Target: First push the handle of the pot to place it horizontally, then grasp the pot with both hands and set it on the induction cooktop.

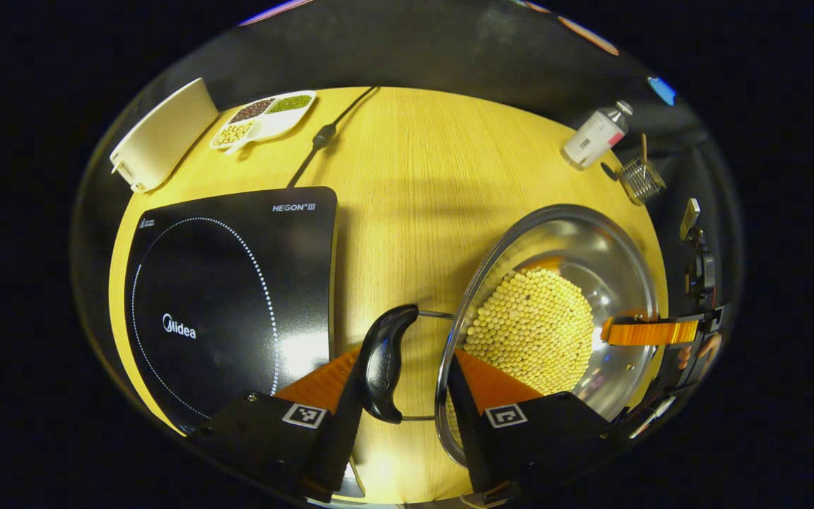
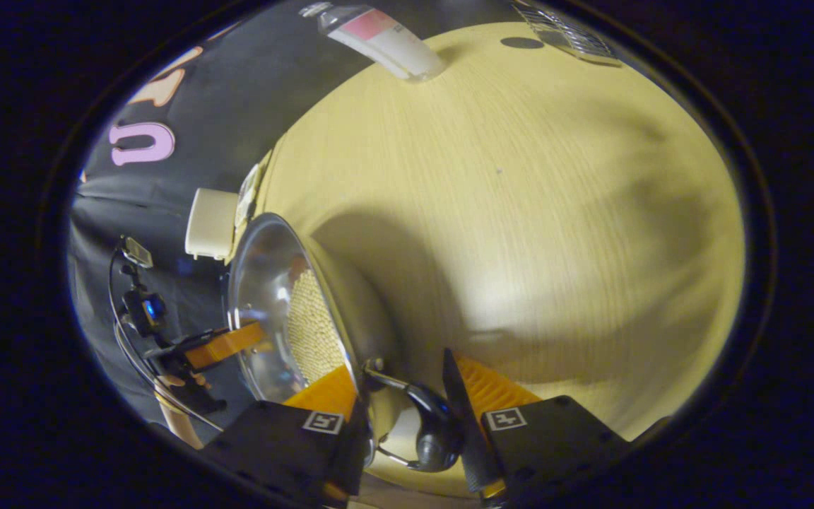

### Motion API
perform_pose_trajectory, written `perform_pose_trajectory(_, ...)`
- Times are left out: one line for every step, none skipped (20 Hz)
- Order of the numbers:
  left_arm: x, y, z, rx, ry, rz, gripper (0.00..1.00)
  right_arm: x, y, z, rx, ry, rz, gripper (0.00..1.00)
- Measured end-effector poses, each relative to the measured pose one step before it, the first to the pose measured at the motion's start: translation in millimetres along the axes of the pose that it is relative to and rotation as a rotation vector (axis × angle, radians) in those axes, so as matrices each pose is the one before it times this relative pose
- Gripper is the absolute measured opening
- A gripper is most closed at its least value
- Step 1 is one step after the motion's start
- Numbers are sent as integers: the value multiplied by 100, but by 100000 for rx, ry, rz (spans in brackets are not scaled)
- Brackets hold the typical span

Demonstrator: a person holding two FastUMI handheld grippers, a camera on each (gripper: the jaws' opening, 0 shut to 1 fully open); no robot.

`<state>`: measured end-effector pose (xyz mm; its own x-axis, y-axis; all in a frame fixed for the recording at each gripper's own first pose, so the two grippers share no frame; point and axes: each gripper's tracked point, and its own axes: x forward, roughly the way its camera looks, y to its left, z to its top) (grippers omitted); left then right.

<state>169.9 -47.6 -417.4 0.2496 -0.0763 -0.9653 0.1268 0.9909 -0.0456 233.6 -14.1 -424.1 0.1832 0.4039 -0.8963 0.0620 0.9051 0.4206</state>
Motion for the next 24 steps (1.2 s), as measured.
perform_pose_trajectory(103,7,-118,715,1679,655,67,-93,300,-22,1515,267,2025,55)
perform_pose_trajectory(-121,-77,-143,-706,1164,269,66,-24,129,81,1207,492,1063,55)
perform_pose_trajectory(12,-18,113,-970,199,-317,66,211,56,38,485,-69,732,52)
perform_pose_trajectory(-47,23,-114,-1108,700,-413,66,90,-34,132,115,-482,75,51)
perform_pose_trajectory(-46,-40,49,-897,-149,-131,64,61,8,145,-37,-197,-233,51)
perform_pose_trajectory(49,-3,10,-475,-63,95,65,-171,6,-194,-204,-264,-532,51)
perform_pose_trajectory(72,-61,-33,3,-49,-141,64,-160,-45,-287,-488,542,-441,57)
perform_pose_trajectory(3,-130,-191,-672,395,-372,62,-252,-47,-69,62,791,-200,54)
perform_pose_trajectory(71,-219,-258,-1061,777,-676,63,-340,-157,-204,-99,535,-136,48)
perform_pose_trajectory(-75,-227,-320,-1029,588,-766,63,-303,-104,-162,-231,576,-147,48)
perform_pose_trajectory(-172,-353,-345,-733,455,-605,63,-481,-210,-50,-145,127,-288,48)
perform_pose_trajectory(-456,-508,-335,-274,154,-467,61,-392,-90,-182,-564,72,-304,48)
perform_pose_trajectory(-559,-417,-328,-89,370,-142,61,-540,-145,-284,-222,29,-158,47)
perform_pose_trajectory(-326,-270,-314,237,301,-127,61,-476,-171,-309,80,349,-63,48)
perform_pose_trajectory(-421,-217,-367,276,759,-45,61,-586,-59,-479,52,259,-36,48)
perform_pose_trajectory(-407,-215,-397,499,610,-134,61,-491,-73,-310,-16,296,-70,48)
perform_pose_trajectory(-397,-184,-288,350,541,-143,61,-435,-13,-269,37,126,-13,48)
perform_pose_trajectory(-444,-136,-423,287,499,-164,61,-371,20,-412,-178,-140,126,48)
perform_pose_trajectory(-440,-97,-288,138,214,-159,61,-332,76,-306,64,-194,104,48)
perform_pose_trajectory(-438,-43,-405,42,208,-80,61,-163,168,-518,278,-126,205,48)
perform_pose_trajectory(-455,48,-333,-62,52,67,59,-147,199,-357,237,89,190,48)
perform_pose_trajectory(-442,98,-384,202,274,106,61,-406,223,-478,290,150,91,48)
perform_pose_trajectory(-543,220,-347,362,-63,196,61,-99,337,-413,638,-128,-175,48)
perform_pose_trajectory(-434,283,-408,305,63,87,61,-183,378,-581,-246,-293,-263,48)
